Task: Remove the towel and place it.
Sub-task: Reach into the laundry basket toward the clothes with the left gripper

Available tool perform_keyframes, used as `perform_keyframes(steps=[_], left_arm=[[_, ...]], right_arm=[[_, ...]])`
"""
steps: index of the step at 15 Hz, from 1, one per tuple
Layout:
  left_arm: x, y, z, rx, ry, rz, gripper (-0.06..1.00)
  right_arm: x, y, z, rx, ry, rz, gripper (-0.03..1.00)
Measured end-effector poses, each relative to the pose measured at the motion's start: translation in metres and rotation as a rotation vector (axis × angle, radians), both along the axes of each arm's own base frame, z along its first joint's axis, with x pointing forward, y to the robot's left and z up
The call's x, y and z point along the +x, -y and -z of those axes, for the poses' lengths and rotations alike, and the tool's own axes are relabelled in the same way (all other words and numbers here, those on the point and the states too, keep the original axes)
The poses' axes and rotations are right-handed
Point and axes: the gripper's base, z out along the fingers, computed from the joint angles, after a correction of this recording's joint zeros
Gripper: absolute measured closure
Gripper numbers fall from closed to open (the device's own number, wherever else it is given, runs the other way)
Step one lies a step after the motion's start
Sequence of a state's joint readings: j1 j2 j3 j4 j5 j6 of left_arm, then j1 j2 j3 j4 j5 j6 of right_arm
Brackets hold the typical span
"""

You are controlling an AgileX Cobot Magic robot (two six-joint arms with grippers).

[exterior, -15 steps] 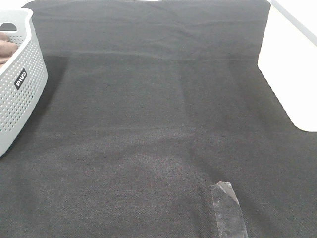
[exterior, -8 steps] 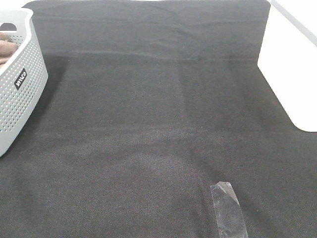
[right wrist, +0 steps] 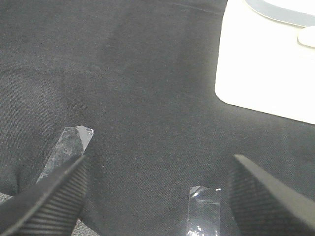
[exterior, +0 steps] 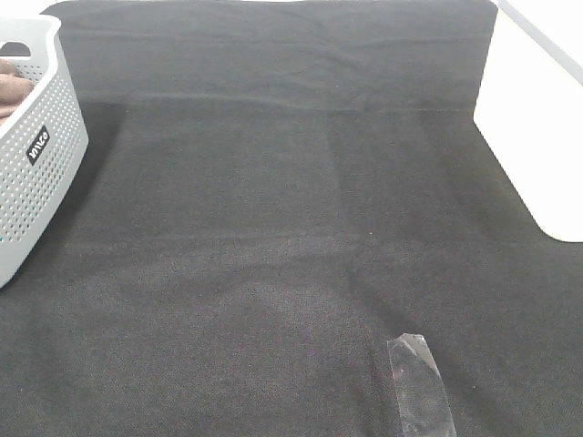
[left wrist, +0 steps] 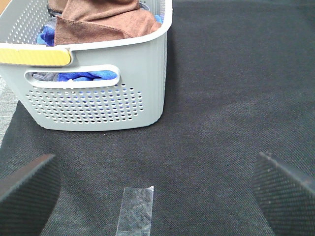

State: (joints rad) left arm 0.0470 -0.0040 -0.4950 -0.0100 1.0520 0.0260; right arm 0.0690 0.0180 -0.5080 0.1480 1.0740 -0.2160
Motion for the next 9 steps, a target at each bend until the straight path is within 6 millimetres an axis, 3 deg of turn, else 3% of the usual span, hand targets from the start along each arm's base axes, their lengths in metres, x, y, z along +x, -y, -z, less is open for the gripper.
perform_keyframes(steps=[4, 6, 9], left_arm=[[0.0, 0.0, 0.0, 0.0, 0.001, 0.0, -0.05], [0.0, 0.0, -0.009, 0.034, -0.043, 0.015, -0.05], [0.022, -0.006, -0.072, 0.291, -0.203, 0.124, -0.05]], right_arm=[[0.0, 0.0, 0.0, 0.0, 0.0, 0.0, 0.21], [0.0, 0.0, 0.0, 0.0, 0.0, 0.0, 0.21], [0.0, 0.0, 0.0, 0.0, 0.0, 0.0, 0.21]])
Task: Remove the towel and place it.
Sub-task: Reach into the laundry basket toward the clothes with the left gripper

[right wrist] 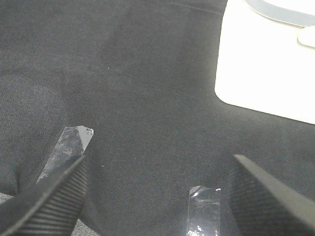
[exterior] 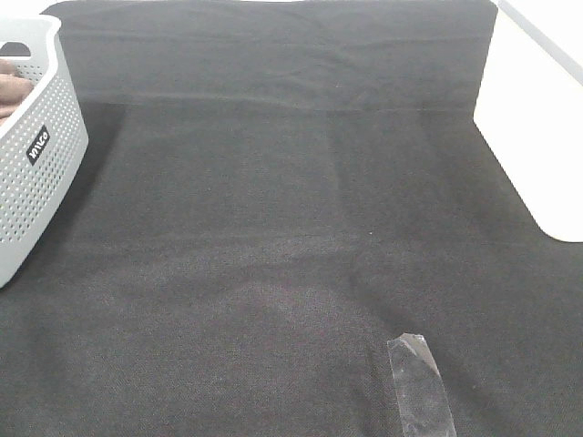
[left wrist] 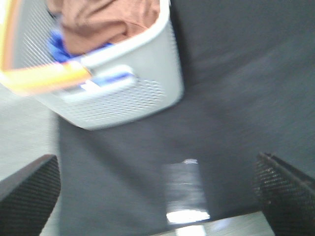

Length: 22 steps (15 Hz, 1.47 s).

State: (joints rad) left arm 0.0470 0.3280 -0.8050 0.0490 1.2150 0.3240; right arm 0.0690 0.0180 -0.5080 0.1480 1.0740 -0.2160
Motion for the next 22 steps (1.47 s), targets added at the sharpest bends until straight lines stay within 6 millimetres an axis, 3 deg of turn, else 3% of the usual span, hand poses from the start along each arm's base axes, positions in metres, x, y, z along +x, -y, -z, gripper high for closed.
perform_keyframes(steps=[1, 2, 4, 6, 7, 9, 11, 13, 14, 16, 19, 22], left_arm=[[0.016, -0.003, -0.03, 0.1, -0.007, 0.039, -0.05], [0.053, -0.008, -0.067, 0.242, -0.053, 0.108, -0.05], [0.108, -0.014, -0.102, 0.402, -0.109, 0.195, -0.05], [0.18, -0.022, -0.11, 0.492, -0.21, 0.245, -0.05], [0.213, -0.025, -0.104, 0.52, -0.267, 0.262, -0.05], [0.274, -0.03, -0.074, 0.556, -0.394, 0.331, -0.05], [0.324, -0.044, -0.023, 0.563, -0.542, 0.381, -0.05], [0.361, -0.06, 0.032, 0.575, -0.656, 0.443, -0.05], [0.373, -0.069, 0.057, 0.568, -0.711, 0.463, -0.05], [0.386, -0.086, 0.088, 0.557, -0.774, 0.479, -0.05], [0.395, -0.111, 0.113, 0.55, -0.813, 0.484, -0.05], [0.402, -0.118, 0.139, 0.548, -0.844, 0.517, -0.05]], right_arm=[[0.0, 0.0, 0.0, 0.0, 0.0, 0.0, 0.21], [0.0, 0.0, 0.0, 0.0, 0.0, 0.0, 0.21], [0.0, 0.0, 0.0, 0.0, 0.0, 0.0, 0.21], [0.0, 0.0, 0.0, 0.0, 0.0, 0.0, 0.21], [0.0, 0.0, 0.0, 0.0, 0.0, 0.0, 0.21], [0.0, 0.0, 0.0, 0.0, 0.0, 0.0, 0.21], [0.0, 0.0, 0.0, 0.0, 0.0, 0.0, 0.21], [0.0, 0.0, 0.0, 0.0, 0.0, 0.0, 0.21], [0.0, 0.0, 0.0, 0.0, 0.001, 0.0, 0.21], [0.0, 0.0, 0.0, 0.0, 0.001, 0.0, 0.21], [0.0, 0.0, 0.0, 0.0, 0.001, 0.0, 0.21], [0.0, 0.0, 0.0, 0.0, 0.001, 0.0, 0.21]])
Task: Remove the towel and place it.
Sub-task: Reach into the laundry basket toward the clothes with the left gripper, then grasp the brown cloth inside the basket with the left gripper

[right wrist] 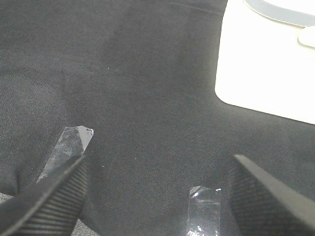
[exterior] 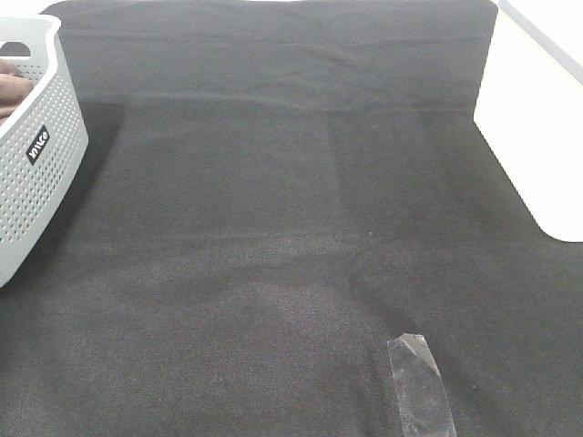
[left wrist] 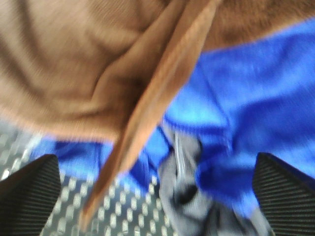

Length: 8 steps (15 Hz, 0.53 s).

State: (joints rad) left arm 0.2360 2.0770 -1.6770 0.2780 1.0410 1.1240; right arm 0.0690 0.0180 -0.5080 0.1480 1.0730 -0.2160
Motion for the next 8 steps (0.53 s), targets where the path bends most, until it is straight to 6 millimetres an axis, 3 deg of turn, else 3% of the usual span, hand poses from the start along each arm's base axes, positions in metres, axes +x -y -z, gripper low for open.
perform_keyframes(steps=[3, 5, 8], left_arm=[[0.003, -0.001, 0.016, -0.005, -0.033, 0.013, -0.04], [0.003, -0.001, 0.02, -0.007, -0.058, 0.018, 0.07], [0.006, -0.002, 0.013, -0.005, -0.027, -0.013, 0.54]], right_arm=[[0.0, 0.0, 0.0, 0.0, 0.0, 0.0, 0.21], [0.0, 0.0, 0.0, 0.0, 0.0, 0.0, 0.21], [0.0, 0.0, 0.0, 0.0, 0.0, 0.0, 0.21]])
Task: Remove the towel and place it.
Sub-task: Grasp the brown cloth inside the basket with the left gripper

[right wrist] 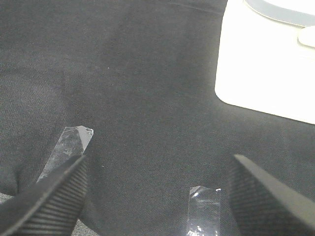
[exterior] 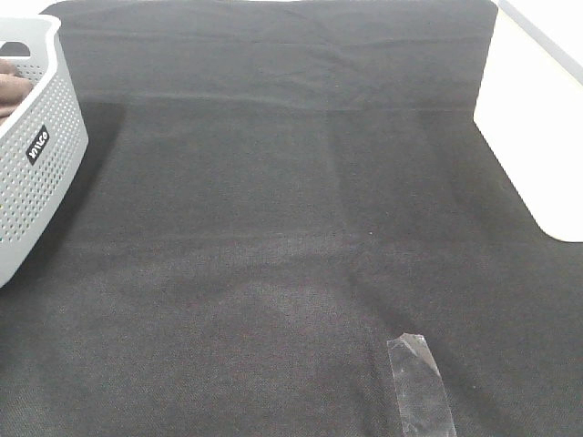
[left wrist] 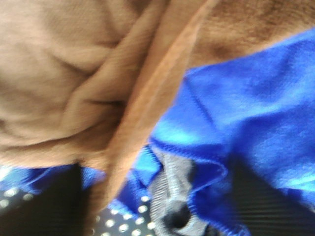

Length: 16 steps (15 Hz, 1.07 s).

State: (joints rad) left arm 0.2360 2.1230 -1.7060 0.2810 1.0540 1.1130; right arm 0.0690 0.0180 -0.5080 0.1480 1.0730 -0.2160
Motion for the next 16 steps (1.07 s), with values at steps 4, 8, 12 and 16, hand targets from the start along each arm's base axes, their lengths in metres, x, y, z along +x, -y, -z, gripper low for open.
perform_keyframes(steps=[4, 8, 12, 16], left_arm=[[0.004, -0.001, -0.008, -0.004, 0.046, -0.061, 0.94], [0.005, 0.0, -0.011, -0.021, 0.073, -0.139, 0.94], [0.008, 0.018, -0.053, -0.026, 0.155, -0.255, 0.94], [-0.002, 0.06, -0.103, -0.067, 0.261, -0.227, 0.94]], right_arm=[[0.0, 0.0, 0.0, 0.0, 0.0, 0.0, 0.21], [0.0, 0.0, 0.0, 0.0, 0.0, 0.0, 0.21], [0.0, 0.0, 0.0, 0.0, 0.0, 0.0, 0.21], [0.0, 0.0, 0.0, 0.0, 0.0, 0.0, 0.21]])
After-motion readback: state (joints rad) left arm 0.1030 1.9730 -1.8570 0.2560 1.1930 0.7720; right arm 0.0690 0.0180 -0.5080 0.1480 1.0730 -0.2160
